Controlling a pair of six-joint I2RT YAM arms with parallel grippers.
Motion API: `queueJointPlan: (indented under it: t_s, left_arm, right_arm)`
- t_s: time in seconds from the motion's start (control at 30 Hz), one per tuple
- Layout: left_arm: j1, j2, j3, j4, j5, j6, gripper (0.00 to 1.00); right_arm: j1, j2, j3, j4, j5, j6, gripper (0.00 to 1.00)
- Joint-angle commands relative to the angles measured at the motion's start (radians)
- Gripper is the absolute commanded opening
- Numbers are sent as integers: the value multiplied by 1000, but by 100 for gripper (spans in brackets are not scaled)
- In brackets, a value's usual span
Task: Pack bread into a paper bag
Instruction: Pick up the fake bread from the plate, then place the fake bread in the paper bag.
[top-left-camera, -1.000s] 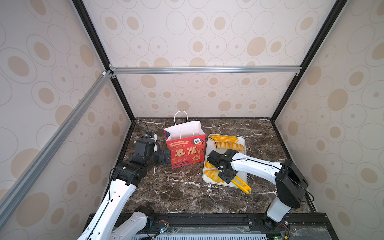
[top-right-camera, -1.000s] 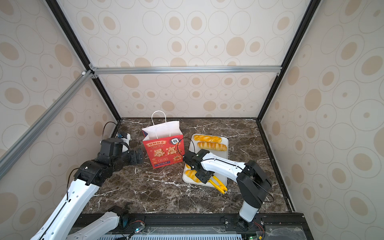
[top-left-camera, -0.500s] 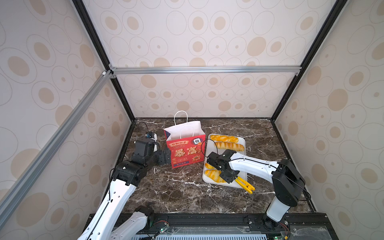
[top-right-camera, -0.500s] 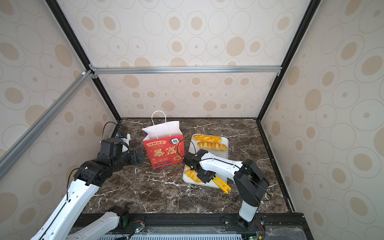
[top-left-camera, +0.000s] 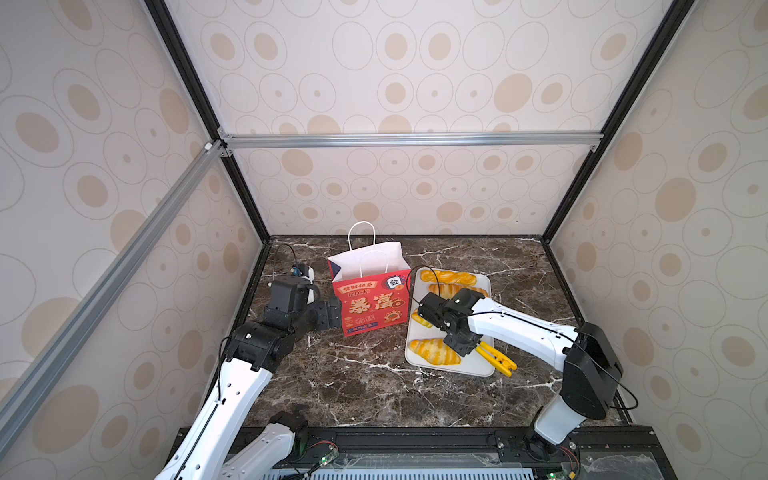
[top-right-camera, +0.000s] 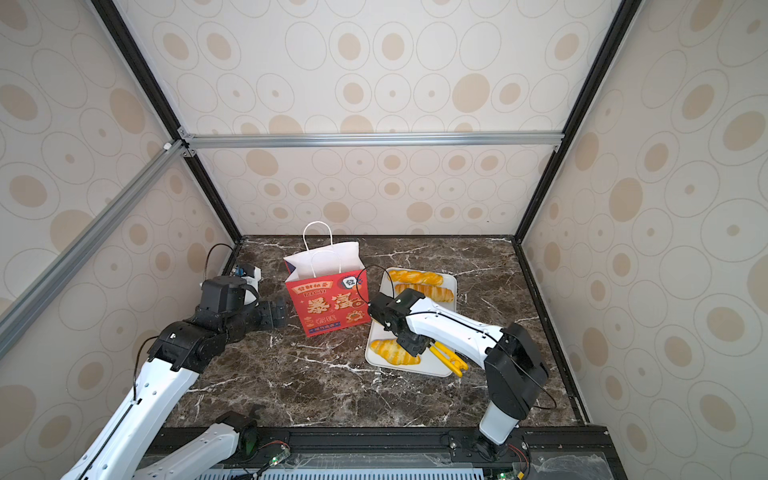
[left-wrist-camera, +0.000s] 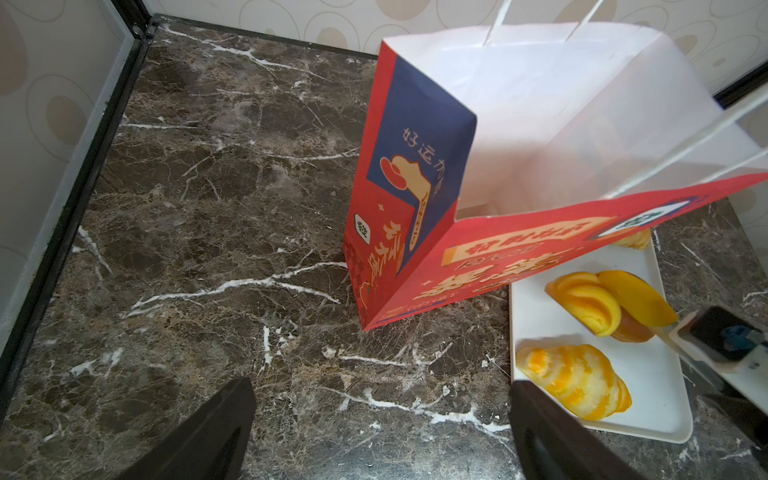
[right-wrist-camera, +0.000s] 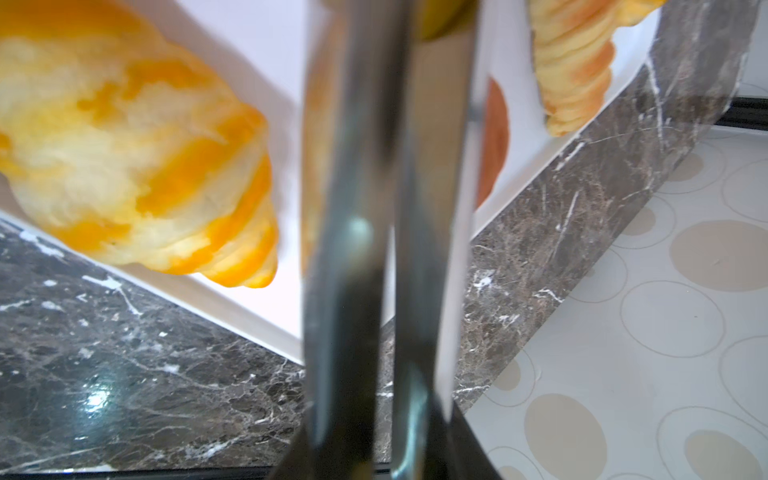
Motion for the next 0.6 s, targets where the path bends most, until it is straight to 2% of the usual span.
queueJointPlan:
  t_s: [0.0, 0.27, 0.57]
  left_arm:
    - [6, -13, 0, 7, 0, 18, 99]
    - [6, -12, 0, 9, 4, 18, 99]
    - [6, -12, 0, 8, 1, 21, 99]
  right_arm:
    - [-47, -57, 105, -83, 95, -38, 7]
    - [-135, -49, 436, -122, 99, -193, 7]
    - [-123, 180, 895, -242, 29, -266, 7]
